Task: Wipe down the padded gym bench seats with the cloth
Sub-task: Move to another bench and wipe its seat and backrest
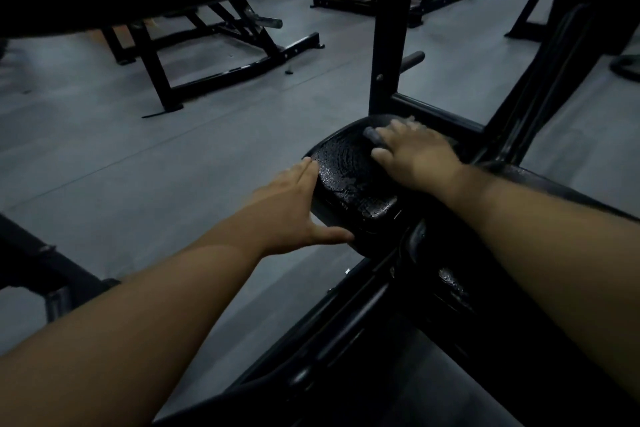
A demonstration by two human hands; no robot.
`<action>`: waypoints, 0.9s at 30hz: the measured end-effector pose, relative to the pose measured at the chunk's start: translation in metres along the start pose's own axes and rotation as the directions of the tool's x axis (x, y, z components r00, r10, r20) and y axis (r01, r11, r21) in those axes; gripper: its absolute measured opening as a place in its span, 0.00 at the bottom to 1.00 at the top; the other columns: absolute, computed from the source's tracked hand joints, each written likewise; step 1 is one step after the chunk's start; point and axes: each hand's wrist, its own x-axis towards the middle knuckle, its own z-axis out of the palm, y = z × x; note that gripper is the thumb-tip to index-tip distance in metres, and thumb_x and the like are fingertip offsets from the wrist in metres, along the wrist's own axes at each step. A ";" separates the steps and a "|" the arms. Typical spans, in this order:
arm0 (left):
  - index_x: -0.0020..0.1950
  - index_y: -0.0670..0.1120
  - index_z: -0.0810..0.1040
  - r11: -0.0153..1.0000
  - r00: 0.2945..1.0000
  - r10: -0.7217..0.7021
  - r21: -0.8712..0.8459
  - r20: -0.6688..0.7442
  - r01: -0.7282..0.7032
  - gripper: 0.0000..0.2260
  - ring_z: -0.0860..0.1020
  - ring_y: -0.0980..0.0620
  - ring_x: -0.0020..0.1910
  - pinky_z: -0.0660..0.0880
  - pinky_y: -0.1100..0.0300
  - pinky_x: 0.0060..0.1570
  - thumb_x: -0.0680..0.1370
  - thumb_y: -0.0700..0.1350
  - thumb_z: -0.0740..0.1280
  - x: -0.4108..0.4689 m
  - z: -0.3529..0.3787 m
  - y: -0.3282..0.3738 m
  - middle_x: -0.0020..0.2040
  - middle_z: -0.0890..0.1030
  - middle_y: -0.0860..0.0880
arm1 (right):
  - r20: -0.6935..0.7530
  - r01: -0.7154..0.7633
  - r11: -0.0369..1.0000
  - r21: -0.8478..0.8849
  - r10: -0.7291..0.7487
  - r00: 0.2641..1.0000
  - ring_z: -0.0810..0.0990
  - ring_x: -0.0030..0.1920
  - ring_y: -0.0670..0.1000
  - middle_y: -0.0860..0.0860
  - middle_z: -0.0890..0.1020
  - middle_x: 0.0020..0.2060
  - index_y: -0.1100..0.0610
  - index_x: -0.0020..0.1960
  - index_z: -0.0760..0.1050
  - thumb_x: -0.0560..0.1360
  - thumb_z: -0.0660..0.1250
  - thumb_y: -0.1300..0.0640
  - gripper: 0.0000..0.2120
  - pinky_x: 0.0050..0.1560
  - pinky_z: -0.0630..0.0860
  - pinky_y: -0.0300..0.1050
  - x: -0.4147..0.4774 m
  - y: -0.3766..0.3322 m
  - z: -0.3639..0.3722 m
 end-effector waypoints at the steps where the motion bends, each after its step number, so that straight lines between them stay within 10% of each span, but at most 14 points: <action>1: 0.82 0.48 0.45 1.000 1.000 0.004 0.001 -0.008 -0.004 0.57 0.50 0.52 0.80 0.56 0.51 0.77 0.65 0.77 0.65 0.001 0.000 0.002 0.82 0.47 0.51 | 0.008 -0.024 0.998 -0.063 0.024 1.000 0.64 0.75 0.58 0.55 0.66 0.74 0.50 0.76 0.64 0.82 0.53 0.43 0.25 0.73 0.62 0.54 0.000 -0.009 0.007; 8: 0.82 0.48 0.45 1.000 1.000 0.013 0.016 -0.020 -0.013 0.57 0.48 0.54 0.80 0.56 0.51 0.76 0.65 0.77 0.66 0.011 0.004 0.001 0.82 0.47 0.52 | -0.051 0.424 0.852 0.306 -0.430 0.901 0.74 0.68 0.51 0.51 0.79 0.67 0.53 0.67 0.77 0.77 0.62 0.63 0.20 0.69 0.69 0.50 -0.080 -0.040 -0.003; 13: 0.82 0.49 0.44 0.998 0.999 0.037 0.046 0.001 -0.037 0.58 0.47 0.53 0.80 0.56 0.51 0.77 0.64 0.77 0.66 0.010 0.003 0.001 0.82 0.46 0.52 | -0.227 0.167 0.849 0.500 -0.058 0.972 0.79 0.55 0.43 0.44 0.84 0.52 0.53 0.58 0.82 0.76 0.59 0.70 0.20 0.56 0.68 0.23 -0.039 -0.008 -0.027; 17: 0.82 0.49 0.44 0.998 1.000 0.027 0.056 0.001 -0.027 0.57 0.48 0.53 0.80 0.55 0.51 0.77 0.65 0.76 0.66 0.014 -0.005 0.001 0.82 0.46 0.51 | -0.067 -0.131 0.976 0.172 0.145 0.987 0.70 0.70 0.58 0.56 0.72 0.70 0.51 0.73 0.67 0.82 0.57 0.48 0.21 0.69 0.65 0.49 0.021 0.003 -0.001; 27: 0.81 0.49 0.47 1.000 1.000 0.015 0.023 0.012 -0.015 0.56 0.53 0.52 0.79 0.60 0.52 0.75 0.65 0.76 0.68 0.024 -0.009 -0.002 0.81 0.53 0.51 | -0.022 0.235 0.955 0.180 -0.235 0.972 0.67 0.72 0.55 0.54 0.73 0.71 0.48 0.72 0.69 0.82 0.55 0.54 0.19 0.72 0.62 0.52 0.020 -0.074 0.024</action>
